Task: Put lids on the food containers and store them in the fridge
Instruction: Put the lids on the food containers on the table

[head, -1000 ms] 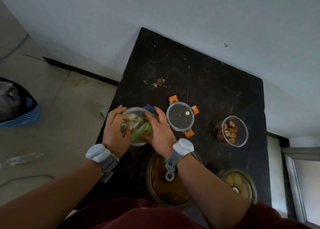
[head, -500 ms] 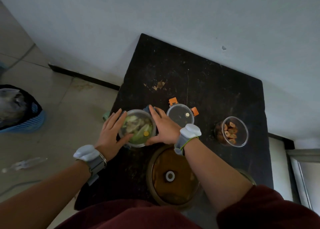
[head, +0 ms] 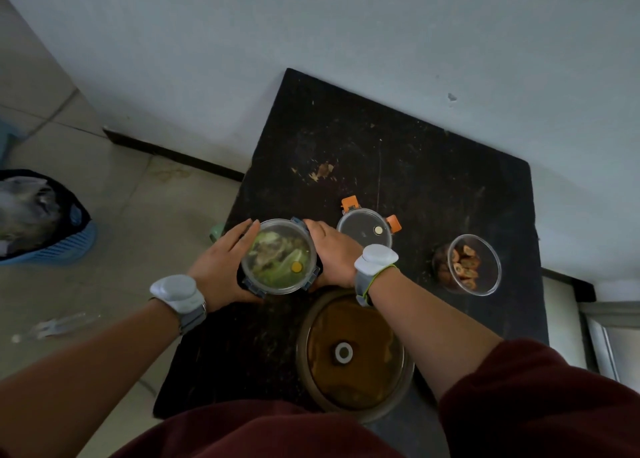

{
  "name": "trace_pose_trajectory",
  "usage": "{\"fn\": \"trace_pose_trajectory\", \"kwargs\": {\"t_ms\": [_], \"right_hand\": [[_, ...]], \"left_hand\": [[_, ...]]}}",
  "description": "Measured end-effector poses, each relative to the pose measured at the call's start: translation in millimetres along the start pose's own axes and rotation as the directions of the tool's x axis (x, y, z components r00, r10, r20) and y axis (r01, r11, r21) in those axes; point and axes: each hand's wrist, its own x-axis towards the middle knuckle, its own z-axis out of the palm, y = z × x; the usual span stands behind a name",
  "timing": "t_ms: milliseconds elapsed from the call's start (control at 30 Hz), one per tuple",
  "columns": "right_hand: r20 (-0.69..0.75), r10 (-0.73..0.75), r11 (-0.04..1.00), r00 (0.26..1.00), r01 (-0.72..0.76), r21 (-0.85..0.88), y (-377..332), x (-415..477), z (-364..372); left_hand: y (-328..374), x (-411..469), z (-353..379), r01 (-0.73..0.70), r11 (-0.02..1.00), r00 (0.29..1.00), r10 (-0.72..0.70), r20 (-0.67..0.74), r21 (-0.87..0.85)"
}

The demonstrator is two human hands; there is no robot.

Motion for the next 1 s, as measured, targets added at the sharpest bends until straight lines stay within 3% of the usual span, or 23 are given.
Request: {"fn": "trace_pose_trajectory", "kwargs": {"t_ms": [300, 433, 500, 600, 667, 733, 833, 1000], "right_hand": [[-0.012, 0.011, 0.998, 1.0, -0.012, -0.068, 1.2, 4.7, -1.3], [-0.011, 0.005, 0.997, 1.0, -0.005, -0.078, 3.6, 2.3, -4.1], [0.001, 0.028, 0.999, 1.0, -0.028, -0.043, 11.3, -3.7, -11.3], [-0.12, 0.174, 0.982, 0.977, -0.163, 0.1, 41.3, -21.2, -15.1], [-0.22, 0.333, 0.943, 0.917, -0.316, 0.109, 63.0, -31.0, -12.7], [-0.197, 0.441, 0.897, 0.875, -0.434, 0.082, 74.1, -35.3, -7.4], [-0.036, 0.508, 0.861, 0.861, -0.507, 0.03, 73.3, -36.2, 4.9], [-0.025, 0.506, 0.857, 0.862, -0.506, -0.095, 70.5, -29.1, 14.7]], "left_hand": [[10.0, -1.5, -7.5, 0.03, 1.0, 0.999, -0.03, 0.044, -0.004], [18.7, 1.9, -11.5, 0.043, 0.978, 0.991, -0.068, 0.117, 0.206], [29.7, 1.3, -12.2, 0.065, 0.955, 0.991, -0.095, 0.09, 0.29], [49.9, 2.8, -11.6, 0.067, 0.979, 0.995, -0.051, -0.084, 0.194], [61.2, 17.4, -8.4, 0.02, 0.986, 0.986, 0.008, -0.169, 0.166], [69.6, 31.1, -0.9, -0.014, 0.96, 0.993, 0.046, -0.106, 0.279], [70.5, 37.1, 15.9, -0.022, 0.877, 0.998, 0.048, -0.042, 0.479], [70.5, 34.2, 15.5, -0.014, 0.858, 0.998, 0.043, -0.046, 0.513]]}}
